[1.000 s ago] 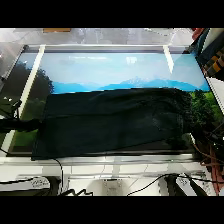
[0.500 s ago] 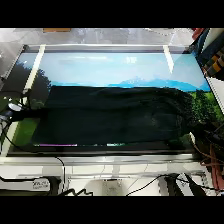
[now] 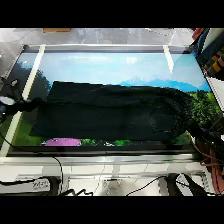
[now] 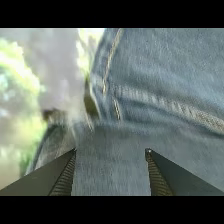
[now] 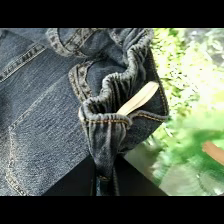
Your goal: Fold the clothes and pants, and hang the long-sleeved shirts on hangers.
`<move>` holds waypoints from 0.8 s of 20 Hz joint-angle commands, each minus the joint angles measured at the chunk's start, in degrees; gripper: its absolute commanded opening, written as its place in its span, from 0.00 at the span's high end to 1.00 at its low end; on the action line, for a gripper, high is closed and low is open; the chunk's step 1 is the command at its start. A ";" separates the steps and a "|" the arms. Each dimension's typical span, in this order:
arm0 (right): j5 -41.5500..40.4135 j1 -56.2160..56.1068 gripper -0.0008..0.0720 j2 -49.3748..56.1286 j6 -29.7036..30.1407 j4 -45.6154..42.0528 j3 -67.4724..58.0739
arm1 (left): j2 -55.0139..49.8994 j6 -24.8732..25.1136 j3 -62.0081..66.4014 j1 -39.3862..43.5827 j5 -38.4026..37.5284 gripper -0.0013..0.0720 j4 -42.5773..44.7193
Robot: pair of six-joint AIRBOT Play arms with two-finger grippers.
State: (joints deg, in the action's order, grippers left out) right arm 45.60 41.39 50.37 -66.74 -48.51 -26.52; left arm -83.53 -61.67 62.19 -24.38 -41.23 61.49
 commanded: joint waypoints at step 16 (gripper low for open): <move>-0.15 -0.72 0.91 0.00 0.22 -0.04 -0.02 | 27.06 -11.61 -33.86 -17.51 -9.18 0.28 -1.55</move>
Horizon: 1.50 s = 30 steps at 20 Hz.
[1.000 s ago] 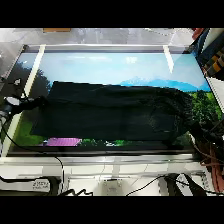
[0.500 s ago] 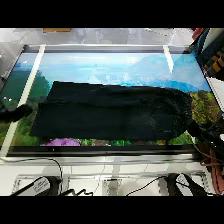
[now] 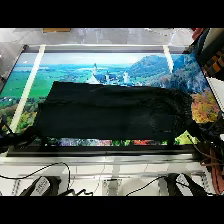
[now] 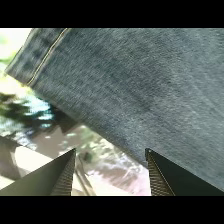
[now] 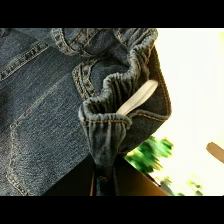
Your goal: Fold the clothes and pants, and hang the long-sleeved shirts on hangers.
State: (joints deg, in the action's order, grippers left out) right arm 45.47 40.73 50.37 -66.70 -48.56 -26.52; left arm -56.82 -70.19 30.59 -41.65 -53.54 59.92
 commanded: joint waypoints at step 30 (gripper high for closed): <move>33.44 -0.02 0.92 -21.57 -17.70 -40.30 -15.87 | 6.99 -2.89 12.52 8.92 13.88 0.96 9.11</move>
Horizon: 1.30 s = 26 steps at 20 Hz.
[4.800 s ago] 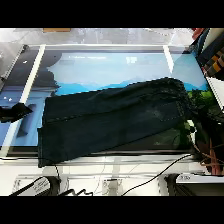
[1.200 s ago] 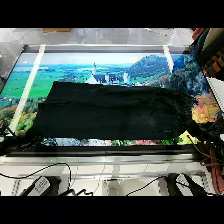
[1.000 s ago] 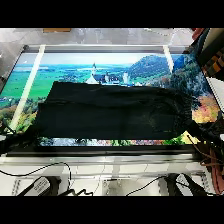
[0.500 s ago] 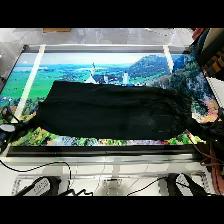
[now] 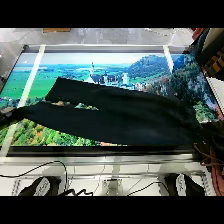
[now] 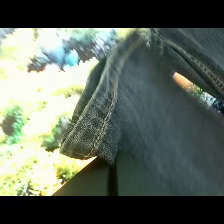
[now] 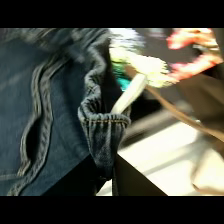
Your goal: Fold the clothes and pants, and hang the long-sleeved shirts on hangers.
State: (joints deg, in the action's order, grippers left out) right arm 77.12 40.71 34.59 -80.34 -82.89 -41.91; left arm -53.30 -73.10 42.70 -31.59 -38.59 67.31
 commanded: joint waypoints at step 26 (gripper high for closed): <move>-66.95 -17.77 0.92 38.82 -19.74 24.68 -11.34 | -54.51 -18.34 55.82 21.29 16.39 0.96 1.20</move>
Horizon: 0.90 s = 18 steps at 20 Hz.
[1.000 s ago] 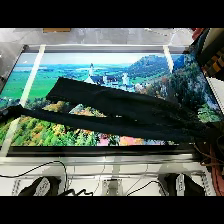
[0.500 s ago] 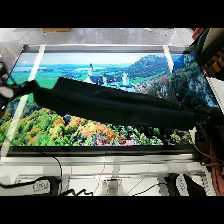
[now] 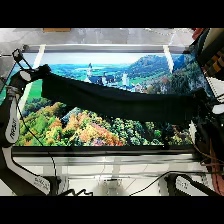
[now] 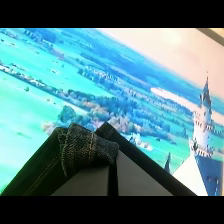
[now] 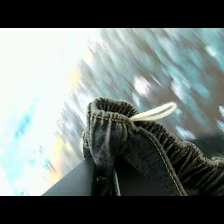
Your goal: Fold the clothes and pants, and hang the long-sleeved shirts on hangers.
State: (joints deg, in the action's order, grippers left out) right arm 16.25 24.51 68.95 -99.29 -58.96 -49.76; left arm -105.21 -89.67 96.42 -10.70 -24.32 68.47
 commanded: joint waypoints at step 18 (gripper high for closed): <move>1.11 -0.59 0.06 8.44 -3.02 -6.08 -5.11 | 5.33 6.51 -0.04 -9.99 -31.17 0.50 0.96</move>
State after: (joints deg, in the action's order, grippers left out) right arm 14.22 23.79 77.62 -102.28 -63.09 -54.81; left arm -102.04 -82.94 97.91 -16.03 -38.26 69.38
